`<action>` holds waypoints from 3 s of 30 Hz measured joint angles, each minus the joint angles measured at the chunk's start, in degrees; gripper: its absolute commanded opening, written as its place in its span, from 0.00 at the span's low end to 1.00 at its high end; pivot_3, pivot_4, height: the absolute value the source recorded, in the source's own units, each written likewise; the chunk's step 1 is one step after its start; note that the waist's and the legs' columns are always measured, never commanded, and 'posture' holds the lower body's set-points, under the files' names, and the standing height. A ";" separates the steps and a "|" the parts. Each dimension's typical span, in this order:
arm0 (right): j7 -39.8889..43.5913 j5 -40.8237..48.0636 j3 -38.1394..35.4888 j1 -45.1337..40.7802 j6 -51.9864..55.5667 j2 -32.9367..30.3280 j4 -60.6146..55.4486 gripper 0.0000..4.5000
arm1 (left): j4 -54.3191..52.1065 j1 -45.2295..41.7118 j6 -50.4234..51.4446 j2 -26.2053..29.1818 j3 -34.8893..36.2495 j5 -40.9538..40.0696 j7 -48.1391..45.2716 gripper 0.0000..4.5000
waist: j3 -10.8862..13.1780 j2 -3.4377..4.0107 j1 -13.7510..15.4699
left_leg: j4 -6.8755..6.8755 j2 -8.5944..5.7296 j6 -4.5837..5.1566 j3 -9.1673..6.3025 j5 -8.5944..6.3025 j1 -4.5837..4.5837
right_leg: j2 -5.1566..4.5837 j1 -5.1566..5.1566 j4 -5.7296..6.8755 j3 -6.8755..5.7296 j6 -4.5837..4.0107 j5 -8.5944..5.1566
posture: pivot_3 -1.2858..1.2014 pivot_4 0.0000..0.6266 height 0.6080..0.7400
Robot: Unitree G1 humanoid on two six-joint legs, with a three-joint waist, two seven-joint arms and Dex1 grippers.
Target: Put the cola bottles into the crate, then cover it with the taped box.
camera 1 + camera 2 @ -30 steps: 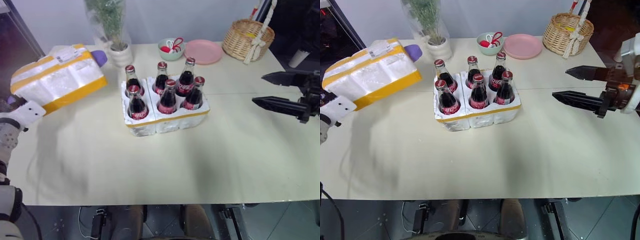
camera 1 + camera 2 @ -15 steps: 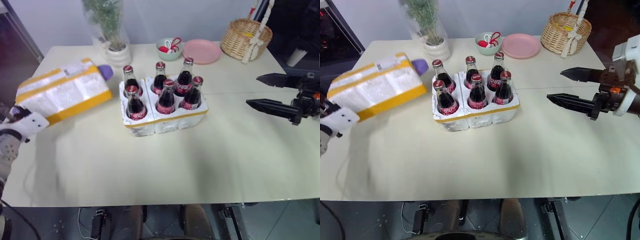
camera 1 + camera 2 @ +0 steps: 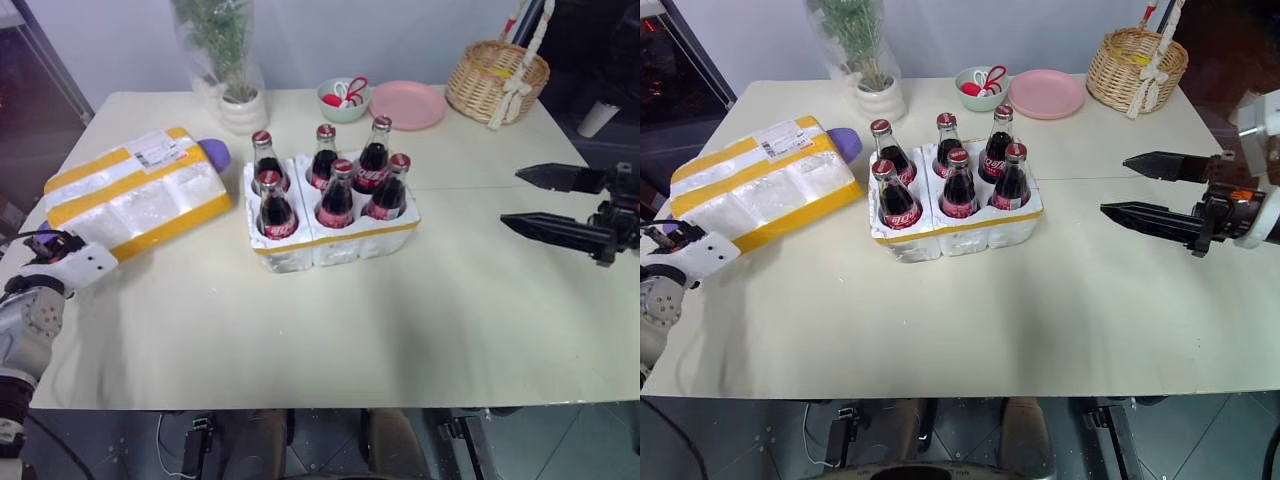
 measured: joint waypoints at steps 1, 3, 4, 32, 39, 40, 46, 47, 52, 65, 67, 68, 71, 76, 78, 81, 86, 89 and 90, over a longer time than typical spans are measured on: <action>-0.22 -0.15 0.00 0.16 -0.29 0.00 -0.27 1.00 | 0.46 -0.09 0.07 -0.20 -0.21 0.32 0.00 0.58 | 0.00 0.00 -0.02 | -0.01 0.00 0.00 0.00 0.00 0.00 | 0.00 -0.01 0.00 0.00 0.00 0.00 | 0.52 0.24 0.98; -0.47 -0.55 -0.21 0.87 -0.61 0.00 -0.60 1.00 | 1.13 -0.46 0.27 -0.70 -0.83 0.57 0.00 0.78 | 0.00 0.00 -0.02 | -0.01 0.00 0.00 0.00 0.00 0.00 | 0.00 -0.01 0.00 0.00 0.00 0.00 | 0.52 0.24 0.98; -0.47 -0.57 -0.38 1.31 -0.64 0.00 -0.73 1.00 | 1.64 -0.89 0.32 -1.08 -1.12 0.84 0.00 0.91 | 0.00 0.00 -0.02 | 0.00 0.00 0.00 0.00 0.00 0.00 | 0.00 0.00 0.00 0.00 0.00 0.00 | 0.52 0.24 0.98; -3.48 -0.49 -1.46 1.86 -1.58 0.02 -2.39 1.00 | 31.23 -23.98 -10.07 -3.26 -10.80 5.13 4.93 0.24 | -0.07 -0.10 -0.03 | 0.04 -0.01 0.00 0.00 0.00 0.00 | 0.00 0.03 0.00 -0.01 0.02 0.01 | 0.52 0.24 0.98; -2.49 0.04 -1.18 1.65 -1.23 -0.21 -1.64 1.00 | 23.42 -21.97 -10.88 1.74 -7.05 0.84 0.74 0.24 | -0.07 -0.19 -0.18 | 0.02 0.00 0.00 0.00 0.00 -0.06 | 0.00 -0.05 -0.01 0.00 0.02 0.01 | 0.52 0.24 0.98; -2.26 -0.12 -1.07 1.58 -1.42 -0.47 -1.29 1.00 | 20.68 -21.13 -10.63 3.01 -5.84 -0.04 -0.44 0.24 | -0.07 -0.19 -0.24 | 0.01 0.00 0.00 0.00 0.00 -0.06 | 0.00 -0.06 -0.01 0.00 0.02 0.01 | 0.52 0.24 0.98; -1.73 -3.25 1.95 -0.67 -4.77 -0.63 1.67 1.00 | -7.68 -14.43 -1.96 8.05 2.05 -6.24 -13.21 0.24 | -0.07 -0.18 0.13 | 0.04 0.00 0.00 0.00 0.00 -0.08 | -0.01 -0.02 -0.03 0.00 0.02 0.01 | 0.52 0.24 0.98; -1.64 -3.43 2.79 -1.15 -5.20 -0.57 1.87 1.00 | -12.94 -14.46 0.34 8.13 2.81 -7.13 -15.67 0.24 | -0.07 -0.19 0.27 | 0.05 0.00 -0.01 0.00 0.00 -0.09 | -0.01 -0.01 -0.05 0.00 0.02 0.01 | 0.52 0.24 0.98; -1.52 -4.47 6.61 -2.96 -6.91 1.06 2.89 1.00 | -36.09 -20.97 14.08 7.67 1.70 -8.45 -28.35 0.24 | -0.06 -0.22 -0.13 | 0.05 -0.01 0.00 0.00 0.00 -0.10 | 0.01 0.01 -0.08 0.00 0.03 0.02 | 0.52 0.24 0.98; -2.13 -5.05 9.15 -5.09 -7.95 3.28 4.80 1.00 | -48.49 -33.91 26.32 4.31 -9.19 -3.14 -43.90 0.24 | -0.06 -0.20 -1.31 | 0.02 0.00 0.02 0.01 0.00 -0.09 | 0.03 0.02 -0.12 0.01 0.04 0.01 | 0.52 0.24 0.98; -2.54 -5.01 9.00 -5.05 -7.95 3.44 4.79 1.00 | -50.59 -32.96 26.87 4.25 -10.58 -2.43 -45.87 0.24 | -0.06 -0.20 -1.30 | 0.02 0.01 0.02 0.01 0.00 -0.09 | 0.04 0.02 -0.12 0.01 0.04 0.01 | 0.52 0.24 0.98; -2.71 -5.00 8.71 -4.95 -7.94 3.58 4.77 1.00 | -51.47 -32.59 27.33 3.88 -11.06 -2.24 -46.74 0.24 | -0.06 -0.20 -1.29 | 0.03 0.00 0.02 0.01 0.00 -0.09 | 0.04 0.02 -0.12 0.00 0.04 0.01 | 0.52 0.24 0.98; -3.33 -4.96 7.56 -3.93 -7.94 4.17 4.32 1.00 | -53.89 -32.44 29.04 2.68 -11.23 -2.12 -48.91 0.24 | -0.04 -0.24 -1.28 | 0.05 0.01 0.02 0.00 0.00 -0.10 | 0.04 0.02 -0.12 0.01 0.04 0.01 | 0.52 0.24 0.98; -4.31 -4.87 7.44 -2.72 -7.81 5.23 3.55 1.00 | -55.11 -30.95 28.92 3.13 -11.20 -0.69 -50.52 0.24 | -0.05 -0.22 -1.30 | 0.04 0.01 0.02 0.01 0.00 -0.07 | 0.04 0.03 -0.11 0.01 0.04 0.01 | 0.52 0.24 0.98; -4.72 -4.85 7.44 -2.72 -7.79 5.25 3.27 1.00 | -54.99 -30.29 28.49 3.12 -11.49 0.07 -50.77 0.31 | -0.04 -0.23 -1.31 | 0.04 0.01 0.02 0.00 0.00 -0.08 | 0.04 0.03 -0.11 0.01 0.04 0.01 | 0.52 0.24 0.98; -5.10 -4.45 7.44 -2.72 -7.79 5.34 2.62 1.00 | -55.00 -30.30 27.36 3.44 -11.55 1.27 -51.48 0.58 | -0.04 -0.23 -1.26 | 0.05 0.01 0.02 0.00 0.00 -0.08 | 0.04 0.04 -0.12 0.01 0.04 0.01 | 0.52 0.24 0.98; -5.45 -4.34 7.48 -2.75 -7.79 5.53 2.63 1.00 | -55.42 -29.26 26.47 4.27 -10.05 1.41 -52.75 0.99 | -0.04 -0.23 -1.30 | 0.04 0.01 0.02 0.00 0.00 -0.08 | 0.04 0.03 -0.11 0.01 0.04 0.01 | 0.52 0.24 0.98; -5.44 -4.37 7.65 -2.95 -7.81 5.70 2.77 1.00 | -56.90 -27.11 26.94 4.81 -7.56 -1.06 -55.30 0.99 | -0.04 -0.23 -1.50 | 0.03 0.02 0.02 0.00 0.00 -0.08 | 0.04 0.03 -0.11 0.01 0.04 0.01 | 0.52 0.24 0.98; -5.39 -4.38 7.75 -3.14 -7.84 5.74 2.88 1.00 | -57.72 -26.09 27.26 4.97 -6.49 -2.41 -56.39 0.99 | -0.04 -0.23 -1.58 | 0.03 0.02 0.02 0.00 0.00 -0.08 | 0.04 0.03 -0.11 0.01 0.04 0.01 | 0.52 0.24 0.98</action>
